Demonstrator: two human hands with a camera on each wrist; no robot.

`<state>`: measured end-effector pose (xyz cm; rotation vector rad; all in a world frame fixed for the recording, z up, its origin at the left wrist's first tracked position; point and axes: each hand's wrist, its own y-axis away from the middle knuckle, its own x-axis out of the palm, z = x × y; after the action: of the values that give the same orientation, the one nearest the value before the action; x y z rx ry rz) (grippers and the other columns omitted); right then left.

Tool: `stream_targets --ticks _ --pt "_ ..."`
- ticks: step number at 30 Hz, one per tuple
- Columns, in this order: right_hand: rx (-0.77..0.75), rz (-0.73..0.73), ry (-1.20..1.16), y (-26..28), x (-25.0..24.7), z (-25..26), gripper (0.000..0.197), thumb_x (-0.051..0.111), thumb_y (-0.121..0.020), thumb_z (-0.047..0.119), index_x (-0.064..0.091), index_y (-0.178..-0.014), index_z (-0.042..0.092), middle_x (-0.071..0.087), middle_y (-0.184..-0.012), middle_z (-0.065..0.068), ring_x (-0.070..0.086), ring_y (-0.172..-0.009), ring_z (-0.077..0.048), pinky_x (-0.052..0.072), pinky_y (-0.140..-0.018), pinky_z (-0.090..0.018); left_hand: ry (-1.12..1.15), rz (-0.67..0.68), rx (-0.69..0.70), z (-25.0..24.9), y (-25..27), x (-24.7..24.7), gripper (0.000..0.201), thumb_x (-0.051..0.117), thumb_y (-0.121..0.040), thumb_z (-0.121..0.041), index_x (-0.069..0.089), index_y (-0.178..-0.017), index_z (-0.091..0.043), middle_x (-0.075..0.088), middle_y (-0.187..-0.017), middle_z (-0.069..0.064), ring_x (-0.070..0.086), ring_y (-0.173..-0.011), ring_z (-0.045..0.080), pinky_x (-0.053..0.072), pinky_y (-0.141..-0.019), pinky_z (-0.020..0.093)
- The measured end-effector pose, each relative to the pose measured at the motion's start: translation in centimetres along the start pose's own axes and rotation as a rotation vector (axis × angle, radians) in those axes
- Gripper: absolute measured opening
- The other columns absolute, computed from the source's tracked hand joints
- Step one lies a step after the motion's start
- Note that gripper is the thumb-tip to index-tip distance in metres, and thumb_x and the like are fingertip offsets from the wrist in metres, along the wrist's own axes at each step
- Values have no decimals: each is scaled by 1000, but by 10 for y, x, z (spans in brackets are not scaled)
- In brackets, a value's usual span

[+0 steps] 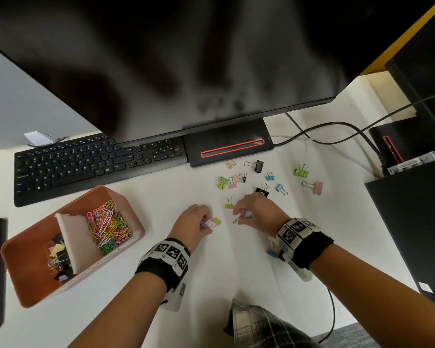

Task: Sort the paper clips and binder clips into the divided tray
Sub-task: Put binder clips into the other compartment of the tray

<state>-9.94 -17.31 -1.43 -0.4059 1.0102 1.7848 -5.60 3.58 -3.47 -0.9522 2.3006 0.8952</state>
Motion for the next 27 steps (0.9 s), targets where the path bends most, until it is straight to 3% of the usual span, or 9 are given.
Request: stream_targets --ticks 5,8,10,11,14,17,21,24,27 --pt "71 -134 -91 6 -25 1 4 69 -79 11 67 -82 10 55 -97 -6 56 -88 -17 51 -84 -31 100 8 -76 1 0 -3 28 72 -71 0 56 -90 -12 53 -87 1 55 -71 16 42 -68 12" --pt "65 -12 -10 13 -32 0 6 68 -80 7 69 -85 5 50 -108 -4 55 -83 -14 48 -74 -15 111 37 -105 2 -1 -5 33 72 -71 1 58 -99 -8 52 -87 0 55 -72 17 45 -72 16" --pt "46 69 21 17 -25 -1 6 70 -78 8 70 -84 6 47 -112 -1 53 -73 -7 39 -65 -4 98 44 -104 2 -1 -6 30 73 -70 0 59 -95 -10 52 -86 0 56 -71 16 43 -69 12" --pt "39 92 52 18 -19 -2 6 69 -78 7 69 -84 4 47 -112 -2 52 -72 -7 40 -65 -5 84 45 -97 2 -1 -6 27 73 -69 -1 60 -90 -12 52 -85 0 55 -71 15 43 -68 13" --pt "68 45 47 14 -7 -5 5 65 -80 8 66 -85 5 53 -103 -4 55 -83 -19 45 -77 -26 40 53 -80 2 1 -6 24 74 -70 -5 56 -80 -18 53 -85 0 55 -71 16 48 -73 24" --pt "91 3 4 11 -1 -7 11 62 -82 10 61 -92 14 52 -85 5 52 -80 -15 39 -74 -24 -10 44 -59 3 4 -6 20 74 -71 -8 58 -82 -14 54 -86 1 55 -73 16 48 -76 29" --pt "81 60 26 4 3 -5 29 59 -84 11 58 -112 20 51 -86 4 50 -80 -12 40 -76 -22 -96 43 -14 7 6 -7 14 72 -74 -15 60 -81 -13 46 -77 -7 51 -71 15 44 -72 26" --pt "57 79 74 -1 2 -2 18 63 -84 14 65 -102 12 45 -91 1 46 -83 -13 35 -76 -20 -53 38 -15 8 4 -7 18 75 -72 -16 63 -85 -14 45 -77 -8 52 -69 13 44 -71 25" --pt "53 68 79 -4 3 -3 14 66 -82 15 65 -94 7 43 -93 1 45 -83 -12 34 -75 -20 106 30 -28 4 4 -7 38 77 -70 -11 60 -102 -20 46 -87 -8 51 -65 6 38 -65 6"
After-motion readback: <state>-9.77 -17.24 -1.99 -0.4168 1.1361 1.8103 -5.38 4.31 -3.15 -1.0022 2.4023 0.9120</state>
